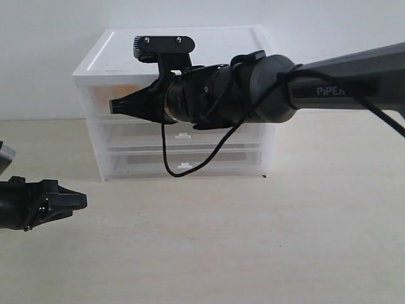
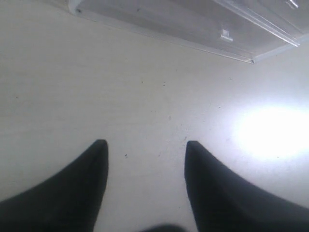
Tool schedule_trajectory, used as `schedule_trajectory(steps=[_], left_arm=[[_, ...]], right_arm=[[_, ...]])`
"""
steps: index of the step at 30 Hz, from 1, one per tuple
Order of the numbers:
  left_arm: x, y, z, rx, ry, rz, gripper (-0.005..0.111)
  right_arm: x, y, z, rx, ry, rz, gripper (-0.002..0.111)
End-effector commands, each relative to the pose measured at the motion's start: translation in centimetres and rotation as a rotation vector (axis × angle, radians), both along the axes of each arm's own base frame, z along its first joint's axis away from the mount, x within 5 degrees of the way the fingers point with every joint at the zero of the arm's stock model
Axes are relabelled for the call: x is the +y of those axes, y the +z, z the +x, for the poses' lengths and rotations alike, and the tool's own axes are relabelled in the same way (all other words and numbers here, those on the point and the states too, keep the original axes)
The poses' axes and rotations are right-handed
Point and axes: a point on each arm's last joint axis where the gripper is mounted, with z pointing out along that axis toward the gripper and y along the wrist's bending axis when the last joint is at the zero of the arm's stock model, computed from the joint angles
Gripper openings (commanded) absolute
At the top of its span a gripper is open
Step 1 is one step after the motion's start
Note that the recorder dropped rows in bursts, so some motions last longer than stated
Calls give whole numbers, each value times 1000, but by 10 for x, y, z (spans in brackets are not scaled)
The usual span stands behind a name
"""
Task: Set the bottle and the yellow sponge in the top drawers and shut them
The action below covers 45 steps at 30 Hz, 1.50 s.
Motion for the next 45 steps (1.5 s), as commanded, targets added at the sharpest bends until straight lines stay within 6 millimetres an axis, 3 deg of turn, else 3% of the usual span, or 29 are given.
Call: schedule_trajectory(steps=[1,6,12,16,20,26,31,45], left_arm=[[-1,3,-1,-16,-2,-8,46],[-1,3,-1,-22,-7,-3,46],[-1,3,-1,-21,-18,2,46],[-1,3,-1,-23,-9,-5,46],[-1,4,0,-23,7,-8,46],[0,4,0,-23,9,-8,46],[0,3,0,-22,9,-7,46],[0,3,0,-22,9,-7,46]], right_arm=[[-8,17,10,-59,-50,-10,0],[-10,20,5,-38,-44,-27,0],[-35,12,-16,-20,-64,-145,0],[-69,31,-66,-40,59,-156,0],[-119,44,-118,0,-3,-103,0],[-148,45,-152,38,-30,-37,0],[-160,35,-165,57,-31,-52,0],[-160,32,-165,63,-34,-60,0]])
